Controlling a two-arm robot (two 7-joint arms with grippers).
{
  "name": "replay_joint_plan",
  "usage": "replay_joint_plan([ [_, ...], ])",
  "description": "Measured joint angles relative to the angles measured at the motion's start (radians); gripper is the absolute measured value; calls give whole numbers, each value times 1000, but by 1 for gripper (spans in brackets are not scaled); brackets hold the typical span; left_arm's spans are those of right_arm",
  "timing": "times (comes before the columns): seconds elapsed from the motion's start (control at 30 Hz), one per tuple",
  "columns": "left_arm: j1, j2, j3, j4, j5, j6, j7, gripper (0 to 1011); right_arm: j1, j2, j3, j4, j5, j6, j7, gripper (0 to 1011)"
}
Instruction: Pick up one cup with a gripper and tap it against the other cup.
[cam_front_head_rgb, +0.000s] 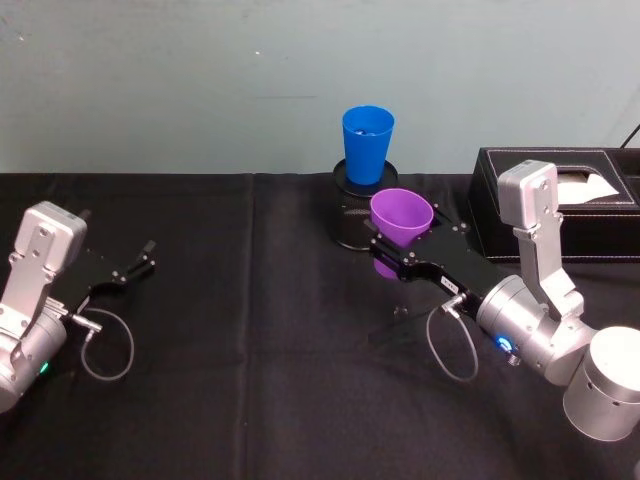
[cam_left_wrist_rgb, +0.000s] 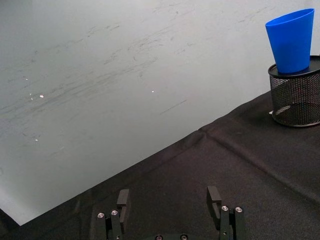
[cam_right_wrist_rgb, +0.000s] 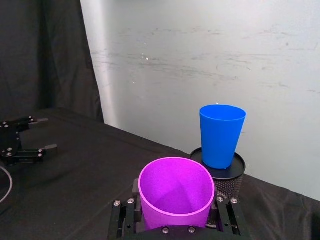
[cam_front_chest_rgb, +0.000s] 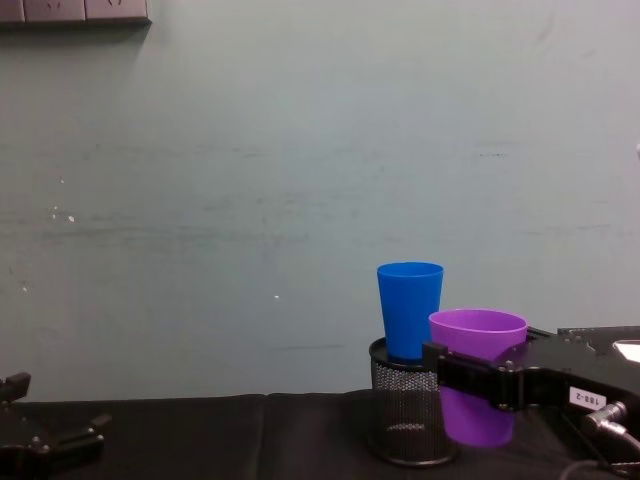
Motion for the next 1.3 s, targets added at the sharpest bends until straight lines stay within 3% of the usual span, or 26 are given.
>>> replay_joint_plan([
  [1.3, 0, 0, 0, 0, 0, 0, 0, 1000, 0, 0, 0, 0, 0, 0, 0, 726],
])
